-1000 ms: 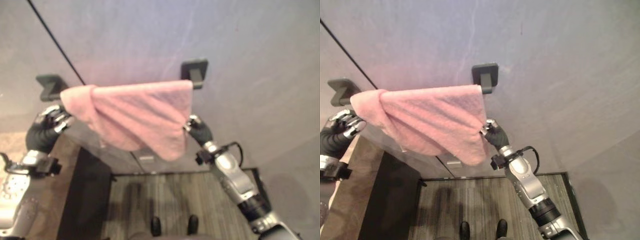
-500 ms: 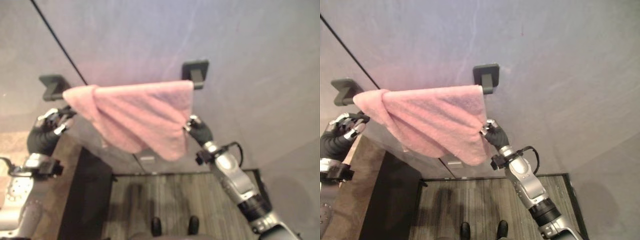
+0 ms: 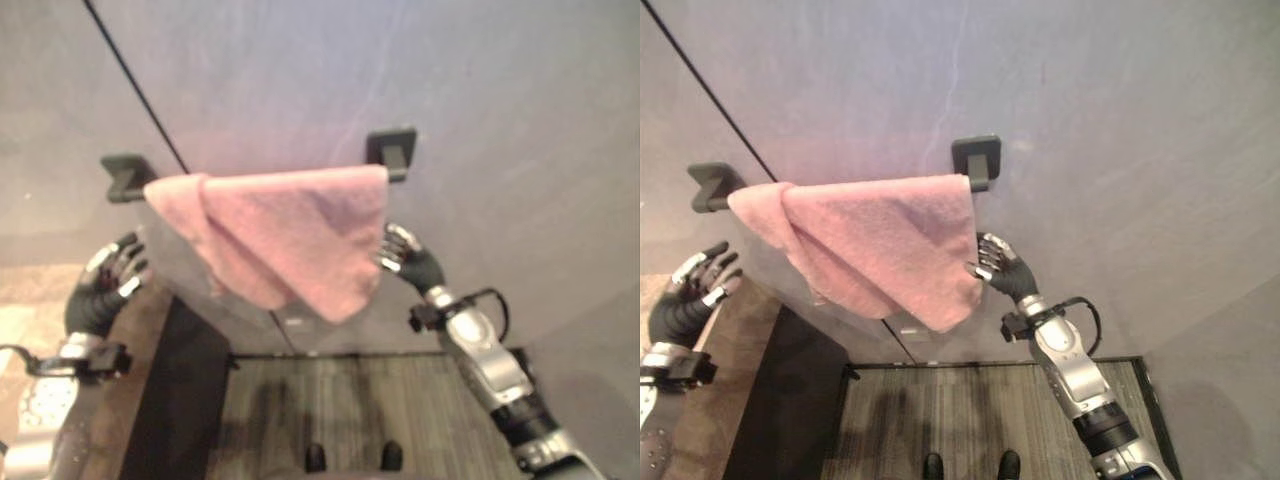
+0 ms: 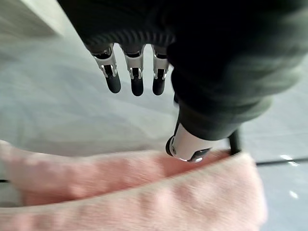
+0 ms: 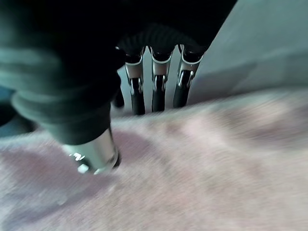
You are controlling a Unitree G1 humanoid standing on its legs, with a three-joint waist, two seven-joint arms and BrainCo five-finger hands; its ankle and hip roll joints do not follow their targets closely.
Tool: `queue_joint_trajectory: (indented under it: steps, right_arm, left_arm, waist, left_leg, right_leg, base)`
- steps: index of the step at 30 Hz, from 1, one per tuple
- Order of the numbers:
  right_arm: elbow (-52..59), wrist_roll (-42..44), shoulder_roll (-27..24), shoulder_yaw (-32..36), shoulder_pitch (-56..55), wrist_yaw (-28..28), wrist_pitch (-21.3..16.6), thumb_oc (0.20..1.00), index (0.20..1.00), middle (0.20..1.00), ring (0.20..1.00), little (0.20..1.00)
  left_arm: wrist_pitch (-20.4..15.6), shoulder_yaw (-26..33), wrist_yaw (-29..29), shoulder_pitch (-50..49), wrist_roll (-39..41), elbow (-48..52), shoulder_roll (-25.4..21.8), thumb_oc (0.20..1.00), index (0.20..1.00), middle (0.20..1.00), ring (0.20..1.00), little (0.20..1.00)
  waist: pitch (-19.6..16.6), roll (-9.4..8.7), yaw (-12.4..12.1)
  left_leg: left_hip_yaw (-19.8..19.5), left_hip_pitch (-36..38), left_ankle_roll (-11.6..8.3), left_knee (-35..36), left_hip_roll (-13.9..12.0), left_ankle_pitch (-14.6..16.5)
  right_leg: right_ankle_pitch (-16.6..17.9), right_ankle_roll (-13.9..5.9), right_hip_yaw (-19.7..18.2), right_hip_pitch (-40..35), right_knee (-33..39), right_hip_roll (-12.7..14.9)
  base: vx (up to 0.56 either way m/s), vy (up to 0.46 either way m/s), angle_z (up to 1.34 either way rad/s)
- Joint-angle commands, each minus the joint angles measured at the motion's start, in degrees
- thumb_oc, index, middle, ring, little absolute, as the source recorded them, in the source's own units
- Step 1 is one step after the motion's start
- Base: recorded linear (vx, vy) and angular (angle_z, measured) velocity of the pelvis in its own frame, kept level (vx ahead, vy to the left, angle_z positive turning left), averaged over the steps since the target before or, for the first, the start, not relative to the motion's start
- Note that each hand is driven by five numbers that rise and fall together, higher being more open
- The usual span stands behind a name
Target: Put brush and paste in cup on sink, flatten towel.
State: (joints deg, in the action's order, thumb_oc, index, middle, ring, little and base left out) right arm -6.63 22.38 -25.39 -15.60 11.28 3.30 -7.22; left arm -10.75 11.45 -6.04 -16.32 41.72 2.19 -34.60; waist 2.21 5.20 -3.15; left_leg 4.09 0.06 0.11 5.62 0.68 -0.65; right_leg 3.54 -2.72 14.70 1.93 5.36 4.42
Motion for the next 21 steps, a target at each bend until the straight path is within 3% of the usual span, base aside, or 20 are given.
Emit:
queue_joint_trajectory:
  steps: [1,10,15,16,17,21]
  right_arm:
    - [-0.6,-2.63,0.22,1.55,0.22,-0.8,-1.77,1.0,1.0,1.0,1.0,1.0]
    - [-17.99,-14.23,-3.47,5.06,-4.07,-5.66,-1.77,1.0,1.0,1.0,1.0,1.0]
    - [-33.78,-20.21,-5.32,0.07,-2.66,-5.66,-1.1,1.0,1.0,1.0,1.0,1.0]
    - [-40.65,-20.84,-4.38,-2.15,-1.93,-5.35,-0.91,1.0,1.0,1.0,1.0,1.0]
    - [-40.69,-20.84,-4.38,-2.17,-1.89,-5.35,-0.93,1.0,1.0,1.0,1.0,1.0]
    - [-56.8,-20.38,0.38,-3.33,-2.55,-5.0,-0.02,1.0,1.0,1.0,1.0,1.0]
  left_arm:
    - [0.08,-2.47,-0.93,1.87,-1.73,-5.39,-1.16,1.0,1.0,1.0,1.0,1.0]
    - [0.54,-11.25,1.59,8.23,-11.1,-30.72,9.02,1.0,1.0,1.0,1.0,1.0]
    - [0.61,-13.97,5.26,11.7,-20.28,-47.7,12.15,1.0,1.0,1.0,1.0,1.0]
    - [0.89,-14.64,6.73,13.52,-22.36,-54.96,13.84,1.0,1.0,1.0,1.0,1.0]
    - [0.87,-14.63,6.72,13.55,-22.36,-55.0,13.84,1.0,1.0,1.0,1.0,1.0]
    - [2.34,-15.19,9.29,16.51,-28.41,-70.48,17.36,1.0,1.0,1.0,1.0,1.0]
  waist:
    - [-0.54,-3.84,1.17]
    - [-1.15,-3.35,3.77]
    - [-1.63,-3.24,4.21]
    - [-1.61,-3.34,4.25]
    - [-1.72,-3.33,4.31]
    - [-2.2,-3.57,4.58]
  left_leg:
    - [-2.99,-0.87,0.95,-0.62,-0.63,3.01]
    - [-4.12,-2.5,0.59,-0.62,-0.31,1.92]
    - [-3.08,-2.53,0.5,-0.62,-0.31,1.88]
    - [-2.66,-2.35,0.47,-0.62,-0.36,2.01]
    - [-2.71,-2.52,0.48,-0.62,-0.35,1.95]
    - [-2.35,-2.35,0.26,-0.62,-0.41,2.08]
  right_leg:
    - [-5.6,-2.38,2.47,-5.04,-0.36,2.17]
    - [-5.19,-2.21,3.92,-4.44,-0.36,2.3]
    - [-4.84,-2.43,2.9,-3.78,-0.36,2.5]
    - [-4.75,-2.45,2.29,-3.65,-0.36,2.59]
    - [-4.72,-2.45,2.34,-3.51,-0.36,2.6]
    - [-4.84,-2.39,1.83,-3.39,-0.36,2.56]
  base:
    - [-0.07,0.003,0.04]
    - [-0.09,0.012,0.08]
    - [-0.04,0.028,0.0]
    - [-0.03,0.022,-0.06]
    - [-0.02,0.011,-0.07]
    - [0.01,-0.003,-0.06]
